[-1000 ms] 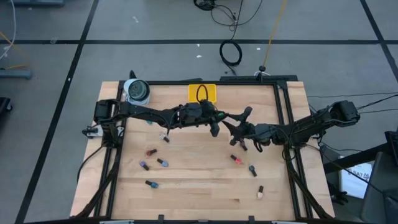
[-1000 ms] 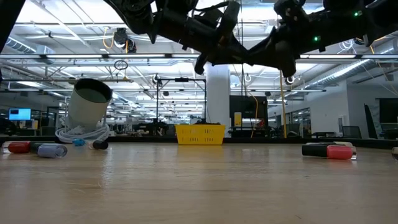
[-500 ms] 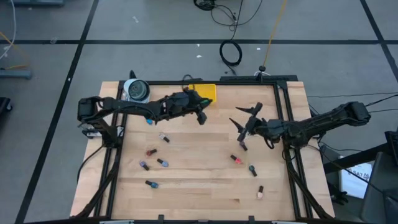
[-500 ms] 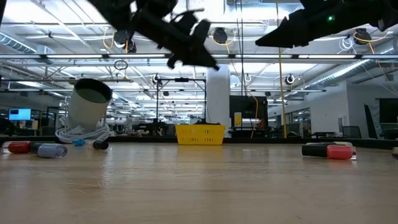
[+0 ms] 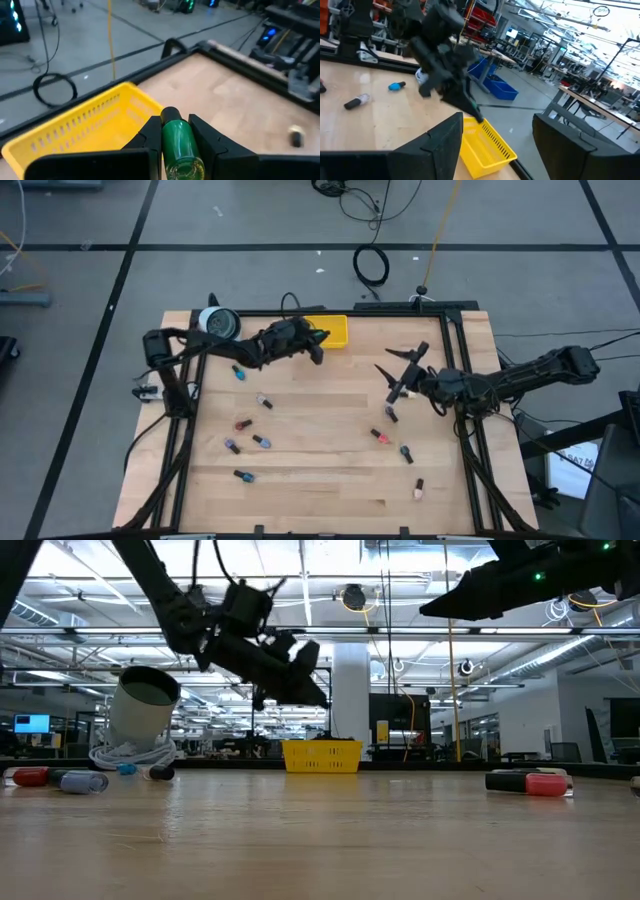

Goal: Pick & Place Nail Polish
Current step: Put the green nail polish bottle into the yellow bin

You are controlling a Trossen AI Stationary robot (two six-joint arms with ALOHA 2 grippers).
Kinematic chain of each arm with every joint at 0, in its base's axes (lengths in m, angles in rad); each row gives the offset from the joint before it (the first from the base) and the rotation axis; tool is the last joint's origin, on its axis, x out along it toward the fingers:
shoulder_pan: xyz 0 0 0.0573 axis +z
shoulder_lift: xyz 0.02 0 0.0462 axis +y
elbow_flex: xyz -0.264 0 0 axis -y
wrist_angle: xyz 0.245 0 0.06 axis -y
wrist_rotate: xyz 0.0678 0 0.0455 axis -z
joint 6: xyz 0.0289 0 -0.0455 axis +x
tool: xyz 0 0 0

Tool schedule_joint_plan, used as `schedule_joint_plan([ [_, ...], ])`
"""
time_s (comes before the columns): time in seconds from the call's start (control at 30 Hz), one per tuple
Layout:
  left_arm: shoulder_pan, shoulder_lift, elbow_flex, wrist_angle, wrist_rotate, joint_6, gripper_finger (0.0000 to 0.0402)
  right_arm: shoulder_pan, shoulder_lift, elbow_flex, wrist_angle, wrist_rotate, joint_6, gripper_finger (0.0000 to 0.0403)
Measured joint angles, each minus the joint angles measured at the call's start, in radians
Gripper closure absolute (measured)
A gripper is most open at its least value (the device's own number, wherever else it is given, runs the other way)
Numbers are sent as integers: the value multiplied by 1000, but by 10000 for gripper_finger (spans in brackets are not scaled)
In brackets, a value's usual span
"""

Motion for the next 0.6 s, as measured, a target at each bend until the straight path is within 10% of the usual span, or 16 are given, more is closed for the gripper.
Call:
schedule_joint_plan([
  [0.6, 56, 173, 96, -10, 49, -75, 323, -1, 0, 0, -10, 0, 1, 177],
])
